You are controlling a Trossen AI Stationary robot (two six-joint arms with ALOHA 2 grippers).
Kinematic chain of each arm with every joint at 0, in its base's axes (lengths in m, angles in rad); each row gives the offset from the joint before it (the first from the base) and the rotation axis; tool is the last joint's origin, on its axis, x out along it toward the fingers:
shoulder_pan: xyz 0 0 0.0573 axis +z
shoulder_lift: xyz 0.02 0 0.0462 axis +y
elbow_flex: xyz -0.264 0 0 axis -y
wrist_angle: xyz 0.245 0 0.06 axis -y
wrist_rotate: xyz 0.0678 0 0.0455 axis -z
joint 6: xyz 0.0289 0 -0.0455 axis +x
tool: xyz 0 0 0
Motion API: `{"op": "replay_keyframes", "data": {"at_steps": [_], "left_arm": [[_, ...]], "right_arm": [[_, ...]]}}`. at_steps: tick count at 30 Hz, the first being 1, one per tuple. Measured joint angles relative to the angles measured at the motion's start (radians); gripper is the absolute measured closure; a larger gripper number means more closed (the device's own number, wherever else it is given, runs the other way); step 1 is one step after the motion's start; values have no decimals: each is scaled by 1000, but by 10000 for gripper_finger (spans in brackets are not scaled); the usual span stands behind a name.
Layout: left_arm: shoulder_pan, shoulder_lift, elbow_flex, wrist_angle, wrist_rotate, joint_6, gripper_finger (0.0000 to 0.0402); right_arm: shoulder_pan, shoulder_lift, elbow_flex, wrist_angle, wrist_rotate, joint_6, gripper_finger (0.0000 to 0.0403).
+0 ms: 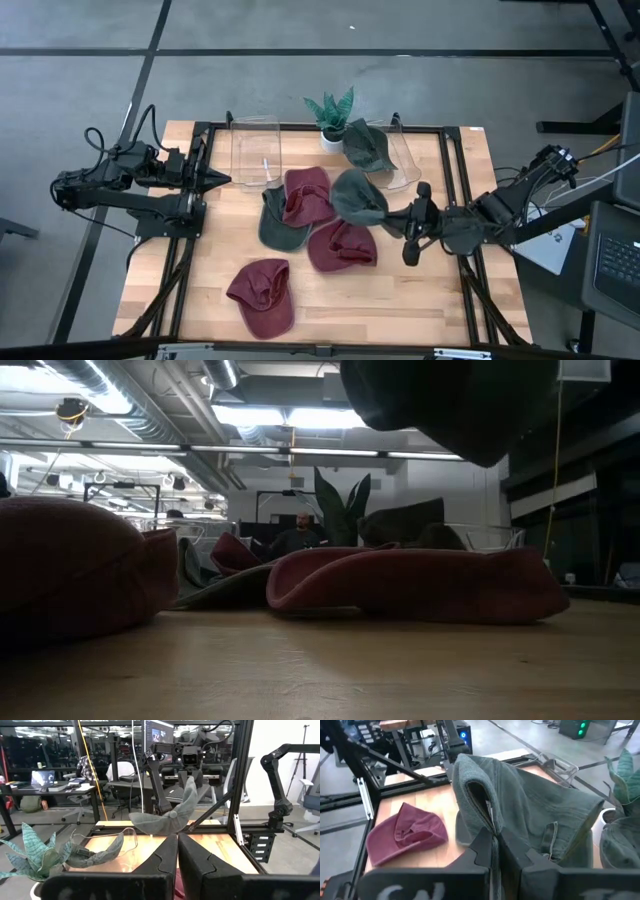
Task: Pick & Place hat
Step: Put the bottom gray cap into the right bin
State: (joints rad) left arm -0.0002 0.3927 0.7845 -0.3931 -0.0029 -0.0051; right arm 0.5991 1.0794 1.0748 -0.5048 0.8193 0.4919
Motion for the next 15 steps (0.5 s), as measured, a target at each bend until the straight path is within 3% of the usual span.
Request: {"op": "replay_keyframes", "data": {"at_steps": [15], "left_arm": [[0, 0, 0, 0, 0, 0, 393]], "right_arm": [[-41, 0, 0, 103, -9, -135, 386]]}}
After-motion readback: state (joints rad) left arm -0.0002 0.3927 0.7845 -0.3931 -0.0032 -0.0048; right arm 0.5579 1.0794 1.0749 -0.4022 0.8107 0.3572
